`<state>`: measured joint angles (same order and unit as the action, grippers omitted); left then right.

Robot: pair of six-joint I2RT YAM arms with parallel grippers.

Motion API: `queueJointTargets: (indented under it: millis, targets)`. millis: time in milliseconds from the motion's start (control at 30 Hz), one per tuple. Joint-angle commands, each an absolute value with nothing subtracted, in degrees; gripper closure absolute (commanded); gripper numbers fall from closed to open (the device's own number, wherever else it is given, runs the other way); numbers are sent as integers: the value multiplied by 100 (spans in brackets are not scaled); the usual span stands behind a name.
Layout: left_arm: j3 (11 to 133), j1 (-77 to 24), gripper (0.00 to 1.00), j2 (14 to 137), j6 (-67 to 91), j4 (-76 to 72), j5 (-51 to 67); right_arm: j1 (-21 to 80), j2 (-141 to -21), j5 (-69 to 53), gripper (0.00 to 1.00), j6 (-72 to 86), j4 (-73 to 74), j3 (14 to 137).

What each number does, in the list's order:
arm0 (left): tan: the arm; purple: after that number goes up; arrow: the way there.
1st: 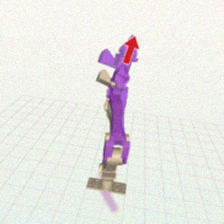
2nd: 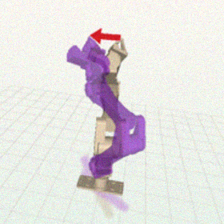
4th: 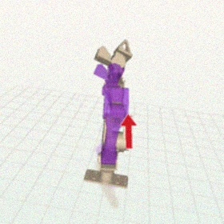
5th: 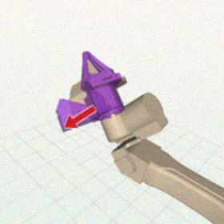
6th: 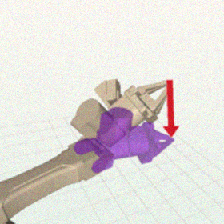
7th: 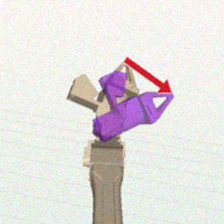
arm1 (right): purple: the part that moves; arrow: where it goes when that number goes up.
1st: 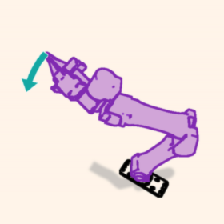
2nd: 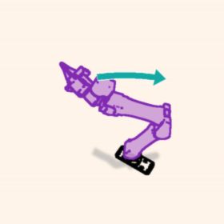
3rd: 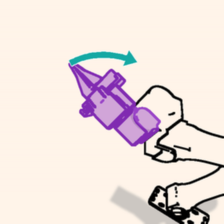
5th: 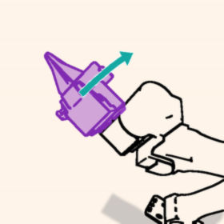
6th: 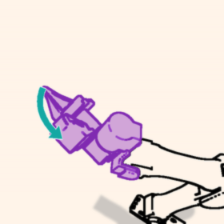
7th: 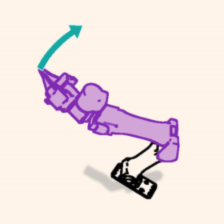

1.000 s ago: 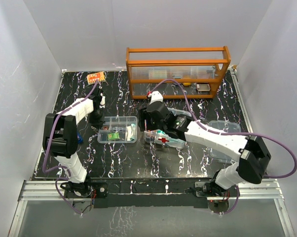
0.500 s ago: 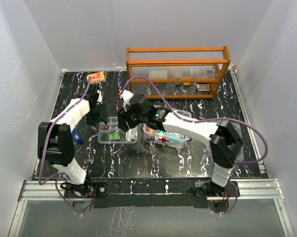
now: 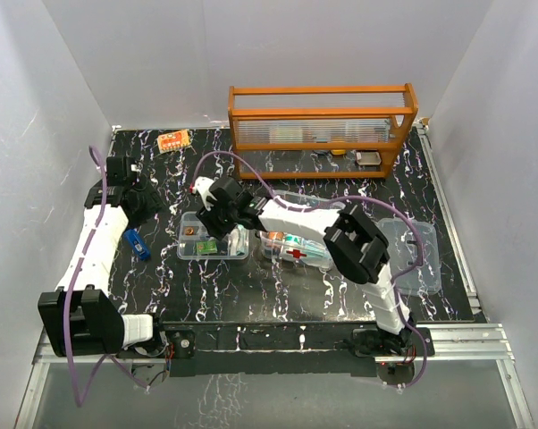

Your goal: Organize the medicine kit

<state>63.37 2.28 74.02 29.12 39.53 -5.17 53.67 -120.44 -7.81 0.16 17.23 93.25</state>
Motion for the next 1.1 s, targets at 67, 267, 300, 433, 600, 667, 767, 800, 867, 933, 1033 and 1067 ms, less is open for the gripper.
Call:
queueJointTargets:
  millis: [67, 267, 300, 433, 600, 667, 767, 800, 867, 933, 1033, 1067]
  targets:
    - [6216, 330, 47, 7248, 3041, 4069, -123, 5387, -12663, -995, 61, -710, 2042, 10251]
    - [6196, 423, 47, 7310, 3023, 4020, -56, 5387, -12984, -1185, 62, -852, 2327, 10536]
    - [6188, 434, 47, 7326, 3023, 4003, -41, 5384, -13022, -1129, 64, -853, 2367, 10584]
    - [6203, 461, 48, 7403, 3015, 3974, 9, 5388, -13187, -964, 75, -942, 2636, 10798]
    - [6200, 480, 49, 7453, 2986, 3972, 2, 5413, -13204, -1044, 76, -1045, 2926, 10844]
    - [6201, 490, 49, 7453, 2988, 3965, 0, 5462, -13197, -972, 72, -1046, 2935, 10845]
    - [6226, 503, 49, 7447, 2996, 3956, 0, 5554, -13340, -631, 68, -1050, 2983, 10970]
    - [6237, 510, 49, 7455, 2997, 3966, 0, 5574, -13420, -529, 68, -1054, 3036, 11057]
    - [6264, 515, 50, 7454, 2986, 3977, 7, 5596, -13607, -397, 68, -1053, 3146, 11228]
    - [6294, 519, 50, 7453, 2968, 3988, 0, 5593, -13709, -301, 69, -1062, 3215, 11335]
    - [6301, 535, 50, 7454, 2949, 4008, -15, 5595, -13763, -272, 75, -1092, 3234, 11381]
    - [6306, 540, 50, 7447, 2943, 4014, -19, 5605, -13756, -254, 80, -1093, 3239, 11389]
